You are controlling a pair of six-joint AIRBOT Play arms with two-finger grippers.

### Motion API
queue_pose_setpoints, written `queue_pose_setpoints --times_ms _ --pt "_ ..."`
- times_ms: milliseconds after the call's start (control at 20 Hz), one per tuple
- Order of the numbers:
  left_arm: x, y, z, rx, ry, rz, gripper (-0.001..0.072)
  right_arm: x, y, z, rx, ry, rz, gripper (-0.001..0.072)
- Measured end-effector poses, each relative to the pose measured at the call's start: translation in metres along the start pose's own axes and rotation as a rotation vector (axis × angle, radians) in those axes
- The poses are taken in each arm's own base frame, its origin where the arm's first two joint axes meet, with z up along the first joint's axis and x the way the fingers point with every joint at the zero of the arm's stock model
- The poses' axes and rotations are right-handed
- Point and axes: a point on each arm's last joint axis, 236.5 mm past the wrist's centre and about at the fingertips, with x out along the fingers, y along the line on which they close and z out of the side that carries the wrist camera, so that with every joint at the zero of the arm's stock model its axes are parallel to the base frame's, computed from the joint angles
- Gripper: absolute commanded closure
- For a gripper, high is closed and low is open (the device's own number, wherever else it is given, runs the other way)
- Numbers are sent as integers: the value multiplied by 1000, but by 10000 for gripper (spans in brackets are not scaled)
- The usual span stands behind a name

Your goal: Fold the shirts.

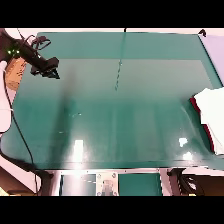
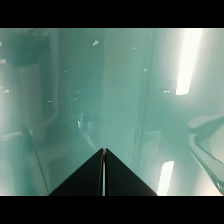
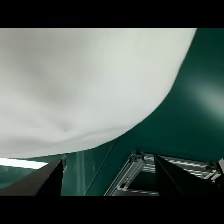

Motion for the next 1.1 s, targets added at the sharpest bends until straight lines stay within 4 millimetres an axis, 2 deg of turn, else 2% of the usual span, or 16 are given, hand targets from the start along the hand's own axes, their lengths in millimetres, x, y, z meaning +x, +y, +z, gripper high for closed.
queue_pose_setpoints --times_ms 50,100,250,400,500,650,750,900,1000,1100 --pt "-2 -3 1 7 -6 -11 687 -4 9 1 -11 -9 24 467" --pt "-5 -8 2 16 -18 -25 687 -10 21 3 -29 -26 57 678" --pt "-25 -25 6 46 -78 -60 687 -42 76 4 -138 -103 171 694" --pt "-50 -39 0 76 -128 -73 687 -69 135 -12 -295 -194 244 695" --pt "-60 -47 -12 92 -143 -73 687 -75 173 -38 -422 -237 275 695" --pt "-54 -59 -51 118 -111 -69 687 -57 206 -87 -579 -250 284 696" --pt "-39 -65 -89 126 -76 -73 687 -34 210 -123 -666 -246 275 696" --pt "-7 -65 -148 120 -17 -73 687 0 201 -168 -759 -252 274 695" --pt "11 -59 -177 106 6 -68 686 15 192 -183 -787 -270 279 694" --pt "24 -55 -195 96 26 -66 686 22 187 -192 -803 -284 289 694"
